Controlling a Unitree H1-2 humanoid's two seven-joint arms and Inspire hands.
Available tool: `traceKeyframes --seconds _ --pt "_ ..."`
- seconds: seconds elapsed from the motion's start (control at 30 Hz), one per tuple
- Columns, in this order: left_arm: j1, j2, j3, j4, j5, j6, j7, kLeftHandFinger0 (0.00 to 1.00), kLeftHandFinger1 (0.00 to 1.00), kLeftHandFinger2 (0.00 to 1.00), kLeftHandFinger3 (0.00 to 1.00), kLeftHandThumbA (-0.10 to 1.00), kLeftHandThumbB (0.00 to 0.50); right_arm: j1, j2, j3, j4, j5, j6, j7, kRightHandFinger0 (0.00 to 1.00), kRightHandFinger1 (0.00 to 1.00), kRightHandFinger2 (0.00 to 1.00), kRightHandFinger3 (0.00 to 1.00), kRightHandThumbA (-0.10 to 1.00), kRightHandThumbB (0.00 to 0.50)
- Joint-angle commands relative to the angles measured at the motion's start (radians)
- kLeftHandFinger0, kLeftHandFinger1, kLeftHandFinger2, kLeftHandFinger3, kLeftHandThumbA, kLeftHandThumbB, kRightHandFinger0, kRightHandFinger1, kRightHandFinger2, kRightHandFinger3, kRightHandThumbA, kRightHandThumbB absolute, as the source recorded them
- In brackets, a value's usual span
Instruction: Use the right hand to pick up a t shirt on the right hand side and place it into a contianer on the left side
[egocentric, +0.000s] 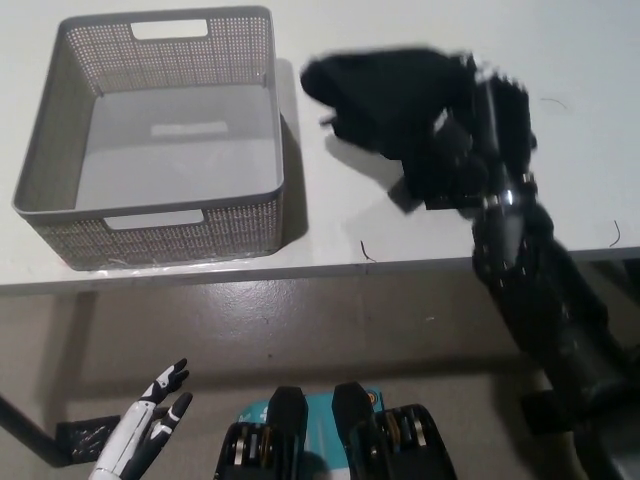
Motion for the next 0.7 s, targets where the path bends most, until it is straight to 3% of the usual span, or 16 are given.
traceKeyframes --seconds 0.0,0.03,0.1,0.17,0.3,0.37,0.4,0.67 --pt "-0.011 0.01 0.0 -0.025 -0.02 0.001 -0.009 0.85 0.99 1.0 1.0 1.0 0.5 -0.177 0.016 0.001 -0.068 0.012 -0.016 -0.049 0.54 0.45 0.57 0.61 -0.1 0.253" --pt "-0.012 0.011 -0.001 -0.019 -0.019 -0.006 -0.009 0.84 0.98 1.0 1.0 1.0 0.5 -0.187 0.02 0.001 -0.076 0.015 -0.017 -0.042 0.51 0.45 0.58 0.61 -0.1 0.252" --pt "-0.011 0.013 -0.004 -0.023 -0.008 -0.002 -0.008 0.84 0.98 1.0 1.0 1.0 0.5 -0.235 0.035 0.021 -0.074 0.003 -0.042 -0.037 0.55 0.46 0.55 0.59 -0.1 0.27" --pt "-0.009 0.013 -0.009 -0.027 0.012 0.0 0.0 0.84 0.97 1.0 1.0 1.0 0.5 -0.246 0.045 0.029 -0.086 0.007 -0.043 -0.026 0.57 0.47 0.54 0.59 -0.1 0.255" --pt "-0.015 0.013 -0.023 -0.026 0.042 -0.009 0.007 0.81 0.96 1.0 1.0 1.0 0.5 -0.27 0.061 0.037 -0.104 0.015 -0.018 0.003 0.49 0.46 0.56 0.59 -0.1 0.253" --pt "-0.016 0.006 -0.024 -0.016 0.024 -0.02 0.004 0.8 0.95 1.0 1.0 1.0 0.442 -0.297 0.093 0.051 -0.096 0.008 0.0 0.005 0.45 0.43 0.55 0.59 -0.1 0.251" --pt "-0.017 0.004 -0.027 -0.016 0.024 -0.022 0.004 0.8 0.94 1.0 1.0 1.0 0.427 -0.304 0.107 0.058 -0.095 0.007 0.006 0.012 0.48 0.43 0.55 0.61 -0.1 0.254" --pt "-0.017 -0.014 -0.061 -0.017 0.026 -0.013 -0.006 0.81 0.96 1.0 1.0 1.0 0.422 -0.384 0.222 0.107 -0.022 0.0 0.039 0.02 0.43 0.38 0.57 0.61 -0.1 0.265"
